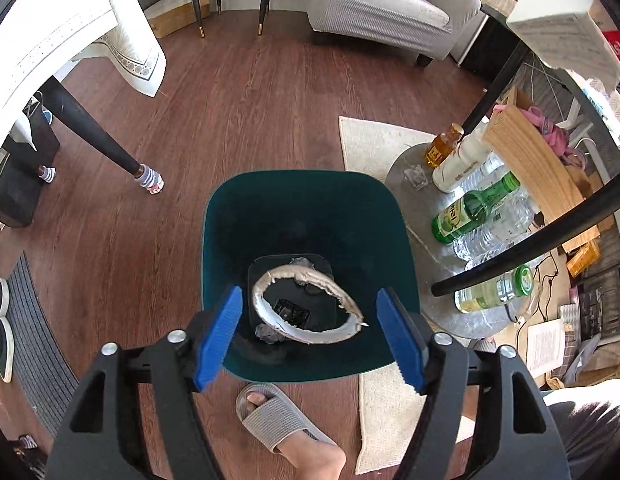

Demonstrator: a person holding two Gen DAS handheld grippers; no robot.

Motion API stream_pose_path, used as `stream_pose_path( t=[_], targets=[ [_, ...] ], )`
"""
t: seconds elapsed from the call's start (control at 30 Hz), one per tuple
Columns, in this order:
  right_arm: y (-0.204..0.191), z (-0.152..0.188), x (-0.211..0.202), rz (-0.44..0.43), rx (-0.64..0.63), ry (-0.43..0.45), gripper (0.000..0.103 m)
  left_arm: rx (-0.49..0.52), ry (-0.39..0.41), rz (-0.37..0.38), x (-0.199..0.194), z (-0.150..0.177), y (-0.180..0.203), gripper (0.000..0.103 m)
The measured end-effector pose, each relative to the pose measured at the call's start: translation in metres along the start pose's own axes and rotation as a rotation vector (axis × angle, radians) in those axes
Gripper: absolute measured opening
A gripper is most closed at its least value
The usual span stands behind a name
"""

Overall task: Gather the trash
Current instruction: 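Carry the core and card over the green bin and open the left tool, then lower the printed card into the bin and open the right tool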

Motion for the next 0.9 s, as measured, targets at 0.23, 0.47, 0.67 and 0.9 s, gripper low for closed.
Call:
stream_pose_path(
  t=[0.23, 0.47, 0.67, 0.9],
  targets=[
    [-0.007, -0.002, 0.023, 0.035, -0.013, -0.052, 0.080, -0.007, 0.011, -0.001, -0.006, 0.006, -0.013, 0.072],
    [-0.015, 0.000, 0.048, 0.074, -0.035, -0.113, 0.080, -0.060, 0.096, 0.018, -0.039, 0.004, -0.032, 0.064],
    [-0.019, 0.008, 0.070, 0.111, -0.055, -0.178, 0.080, -0.130, 0.186, 0.040, -0.074, 0.000, -0.053, 0.053],
    [-0.022, 0.021, 0.099, 0.161, -0.081, -0.259, 0.080, -0.168, 0.266, 0.068, -0.105, -0.004, -0.063, 0.042]
  ],
)
Point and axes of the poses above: each gripper's, at about its wrist camera, not at the fingertips, and x roughly the way its jaws point, y to its right, z to its underside, the point moved 3 cm from there along x, roughly the way its jaws point, and after that the axes turned 10 degrees about -y, right-handed, at the moved point
